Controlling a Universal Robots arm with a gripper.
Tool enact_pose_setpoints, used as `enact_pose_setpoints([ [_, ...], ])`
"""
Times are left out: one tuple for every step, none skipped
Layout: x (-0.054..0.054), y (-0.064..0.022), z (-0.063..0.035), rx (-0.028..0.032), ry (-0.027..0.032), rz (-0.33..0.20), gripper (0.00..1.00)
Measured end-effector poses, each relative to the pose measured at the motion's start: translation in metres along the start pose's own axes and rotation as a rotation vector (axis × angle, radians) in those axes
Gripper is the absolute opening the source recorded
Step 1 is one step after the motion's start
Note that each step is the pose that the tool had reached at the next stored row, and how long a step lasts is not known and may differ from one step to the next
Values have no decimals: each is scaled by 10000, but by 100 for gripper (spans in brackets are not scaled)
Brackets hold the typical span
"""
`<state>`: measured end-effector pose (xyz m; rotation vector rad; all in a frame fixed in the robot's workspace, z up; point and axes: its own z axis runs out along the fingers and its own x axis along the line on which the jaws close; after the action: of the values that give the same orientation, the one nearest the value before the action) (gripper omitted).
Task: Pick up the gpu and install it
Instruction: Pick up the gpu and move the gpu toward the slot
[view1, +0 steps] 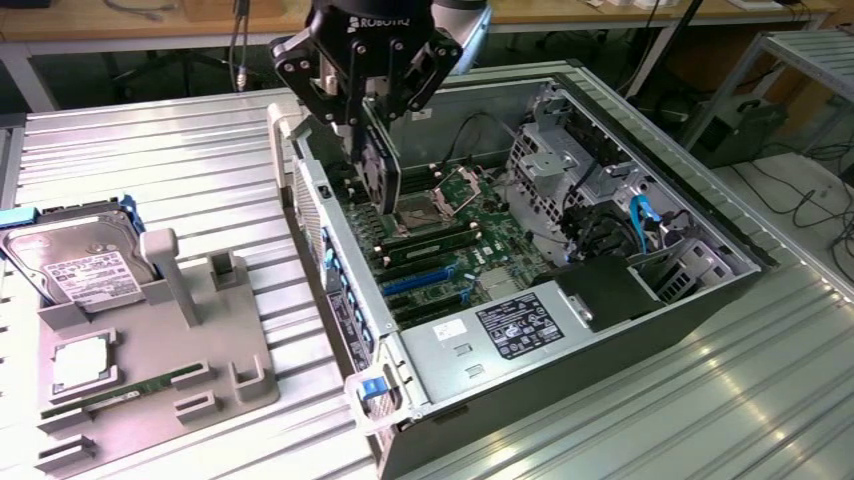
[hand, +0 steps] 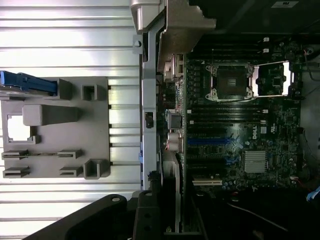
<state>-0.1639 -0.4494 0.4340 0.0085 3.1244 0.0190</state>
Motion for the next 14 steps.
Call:
enact_pose_setpoints([
  [-19, 0, 2, 0, 0, -27, 27],
  [-32, 0, 5, 0, 1, -73, 27],
  [-45, 0, 9, -2, 0, -137, 27],
  [-57, 0, 11, -3, 2, -177, 27],
  [-73, 0, 14, -4, 2, -193, 27],
  [-88, 0, 16, -3, 3, -194, 27],
  [-106, 0, 18, -4, 2, -193, 27],
  [-130, 0, 19, -3, 3, -192, 27],
  [-154, 1, 20, -3, 2, -192, 27],
  [-180, 1, 21, -3, 2, -193, 27],
  [-245, 1, 24, -4, 2, -194, 27],
  [-270, 1, 25, -3, 2, -194, 27],
  [-294, 1, 25, -3, 3, -194, 27],
  [-317, 1, 26, -3, 2, -193, 27],
])
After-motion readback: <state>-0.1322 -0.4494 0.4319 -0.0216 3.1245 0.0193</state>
